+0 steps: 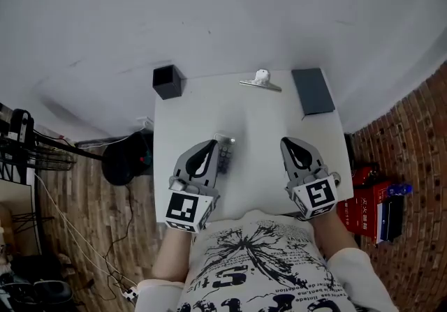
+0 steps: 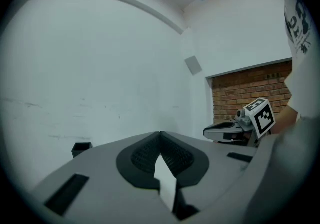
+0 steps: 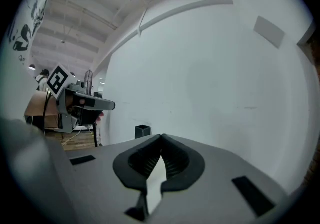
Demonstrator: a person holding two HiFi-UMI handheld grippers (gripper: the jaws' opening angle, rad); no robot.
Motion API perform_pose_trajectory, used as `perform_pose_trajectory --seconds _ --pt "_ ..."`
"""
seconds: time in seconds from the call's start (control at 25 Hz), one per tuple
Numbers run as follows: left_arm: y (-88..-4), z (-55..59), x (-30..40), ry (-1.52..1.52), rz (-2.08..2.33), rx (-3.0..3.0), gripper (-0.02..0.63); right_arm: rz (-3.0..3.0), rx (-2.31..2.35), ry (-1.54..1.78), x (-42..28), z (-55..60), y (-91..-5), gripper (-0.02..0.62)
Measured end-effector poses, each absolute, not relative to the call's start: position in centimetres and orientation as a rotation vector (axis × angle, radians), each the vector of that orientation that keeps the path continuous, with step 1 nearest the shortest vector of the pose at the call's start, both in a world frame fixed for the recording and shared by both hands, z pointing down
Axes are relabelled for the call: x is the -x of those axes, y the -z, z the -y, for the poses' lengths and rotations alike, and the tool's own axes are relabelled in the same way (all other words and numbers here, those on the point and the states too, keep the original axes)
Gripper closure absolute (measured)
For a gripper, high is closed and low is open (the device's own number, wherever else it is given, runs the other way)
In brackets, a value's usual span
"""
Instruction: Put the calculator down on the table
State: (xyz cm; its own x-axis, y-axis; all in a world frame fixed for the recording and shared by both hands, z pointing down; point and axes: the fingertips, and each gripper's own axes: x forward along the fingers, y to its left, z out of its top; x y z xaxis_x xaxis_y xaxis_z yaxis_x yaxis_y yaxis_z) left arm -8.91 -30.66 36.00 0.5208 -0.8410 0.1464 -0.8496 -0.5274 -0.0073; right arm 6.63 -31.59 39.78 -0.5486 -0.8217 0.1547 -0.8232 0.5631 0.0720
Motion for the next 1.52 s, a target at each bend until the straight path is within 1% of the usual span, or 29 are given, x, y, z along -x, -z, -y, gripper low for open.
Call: perform_pose_trajectory --seconds 0.32,1.28,1.52 --pt "-35.5 29.0 8.5 -0.145 1.399 -2.705 0.592 2.64 -1.421 0.035 -7.0 30.3 -37.6 0.581" --pt "-36.5 28.8 8.4 -0.152 1.402 -2.7 0.592 2.631 -1.417 0.051 -7.3 30.4 -38.1 0.583" --pt "-36.3 29.2 8.7 -0.08 1.392 -2.695 0.592 2.627 -1.416 0.04 -7.2 31.0 -38.5 0.583"
